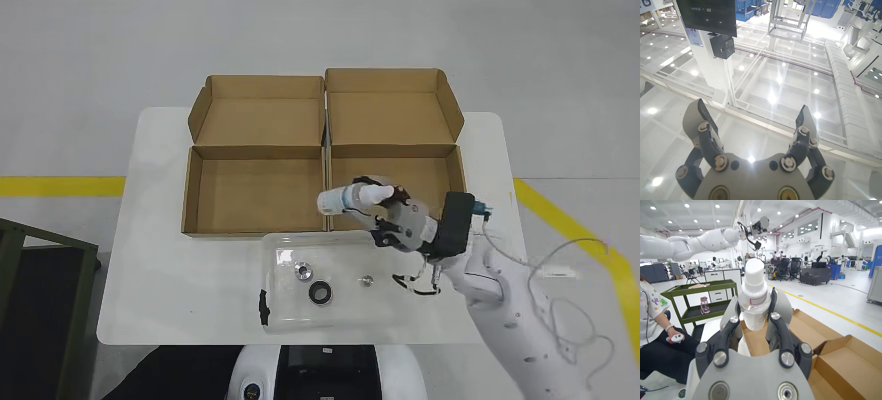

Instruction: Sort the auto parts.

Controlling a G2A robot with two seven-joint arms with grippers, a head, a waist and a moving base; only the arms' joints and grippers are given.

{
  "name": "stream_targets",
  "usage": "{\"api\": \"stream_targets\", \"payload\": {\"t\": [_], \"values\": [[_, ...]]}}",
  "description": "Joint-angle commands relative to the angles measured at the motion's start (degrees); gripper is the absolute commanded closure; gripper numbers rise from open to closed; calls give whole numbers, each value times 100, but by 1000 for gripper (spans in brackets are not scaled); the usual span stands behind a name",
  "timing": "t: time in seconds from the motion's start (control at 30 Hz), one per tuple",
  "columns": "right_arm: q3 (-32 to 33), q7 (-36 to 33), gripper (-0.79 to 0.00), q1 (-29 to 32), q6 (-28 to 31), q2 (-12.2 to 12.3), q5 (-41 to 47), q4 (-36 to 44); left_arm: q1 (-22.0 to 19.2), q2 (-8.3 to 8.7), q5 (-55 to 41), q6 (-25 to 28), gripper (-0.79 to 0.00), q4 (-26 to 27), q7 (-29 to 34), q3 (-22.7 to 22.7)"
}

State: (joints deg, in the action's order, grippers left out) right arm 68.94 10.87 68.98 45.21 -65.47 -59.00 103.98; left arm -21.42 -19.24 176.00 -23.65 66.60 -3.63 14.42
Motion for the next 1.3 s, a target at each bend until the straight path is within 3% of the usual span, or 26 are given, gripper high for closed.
{"api": "stream_targets", "payload": {"t": [0.0, 0.6, 1.27], "values": [[-55, -218, 0, -52, -88, -5, -108, -265, 0, 0, 0, 0, -785, 0, 0, 0], [-263, -1341, 0, -674, -857, -67, -674, -1310, 0, 0, 0, 0, -785, 0, 0, 0], [-802, -2743, 0, -1445, -1364, -226, -667, -2167, 0, 0, 0, 0, -785, 0, 0, 0]]}}
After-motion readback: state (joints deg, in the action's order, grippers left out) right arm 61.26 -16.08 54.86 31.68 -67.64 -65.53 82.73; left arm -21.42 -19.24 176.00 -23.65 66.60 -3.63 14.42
